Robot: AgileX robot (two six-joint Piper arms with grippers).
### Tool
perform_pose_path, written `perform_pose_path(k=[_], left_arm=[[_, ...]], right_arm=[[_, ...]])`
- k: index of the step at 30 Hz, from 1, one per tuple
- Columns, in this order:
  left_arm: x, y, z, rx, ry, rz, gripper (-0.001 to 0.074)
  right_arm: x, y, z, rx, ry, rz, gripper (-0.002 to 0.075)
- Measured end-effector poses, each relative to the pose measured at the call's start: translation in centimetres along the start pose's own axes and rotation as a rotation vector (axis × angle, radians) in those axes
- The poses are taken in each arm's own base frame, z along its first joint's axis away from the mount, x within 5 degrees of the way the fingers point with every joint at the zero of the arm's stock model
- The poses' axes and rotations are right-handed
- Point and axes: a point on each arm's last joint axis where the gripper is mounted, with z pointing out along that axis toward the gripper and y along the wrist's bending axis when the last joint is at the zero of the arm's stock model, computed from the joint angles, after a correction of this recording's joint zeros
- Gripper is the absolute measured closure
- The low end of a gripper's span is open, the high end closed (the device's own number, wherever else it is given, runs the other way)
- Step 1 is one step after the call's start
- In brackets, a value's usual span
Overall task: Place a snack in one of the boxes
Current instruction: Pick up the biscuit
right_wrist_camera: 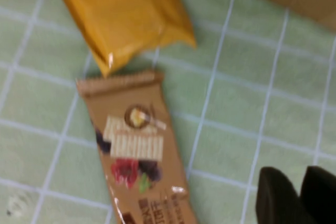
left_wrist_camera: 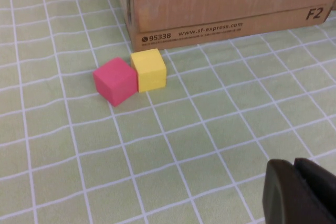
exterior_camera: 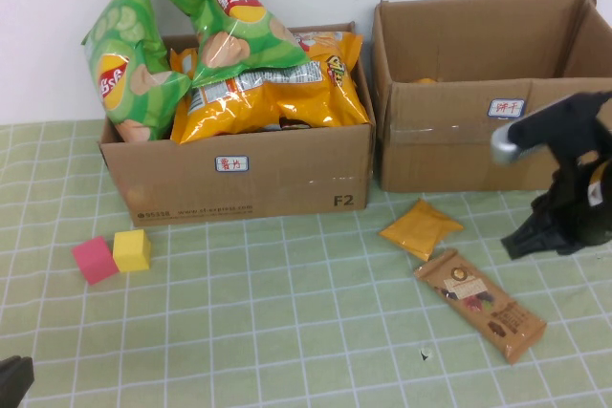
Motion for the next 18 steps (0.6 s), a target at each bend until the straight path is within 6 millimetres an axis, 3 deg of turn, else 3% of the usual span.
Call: perform_pose_path(k=[8,11,16,18], left_arm=[[0.0,0.0,0.2,0.000,0.010,-0.005,0.0736],[0.0,0.0,0.3,-0.001,0.011,-0.005,0.0736],[0.0,0.1,0.3,-0.001,0.015,-0.006,0.0736],[0.0,0.1,0.3,-0.001,0.015,-0.004,0.0736]], right_arm=[[1.7,1.1,5.1,-0.033,0.165,-0.011,0.0592],[2.3,1.5,6.6,-0.052,0.216,0.001,0.0498],[2.7,2.7,8.0,-0.071,0.242,-0.021,0.0251],[2.4,3.3,8.2,-0.080,0.230,-0.034,0.0211]])
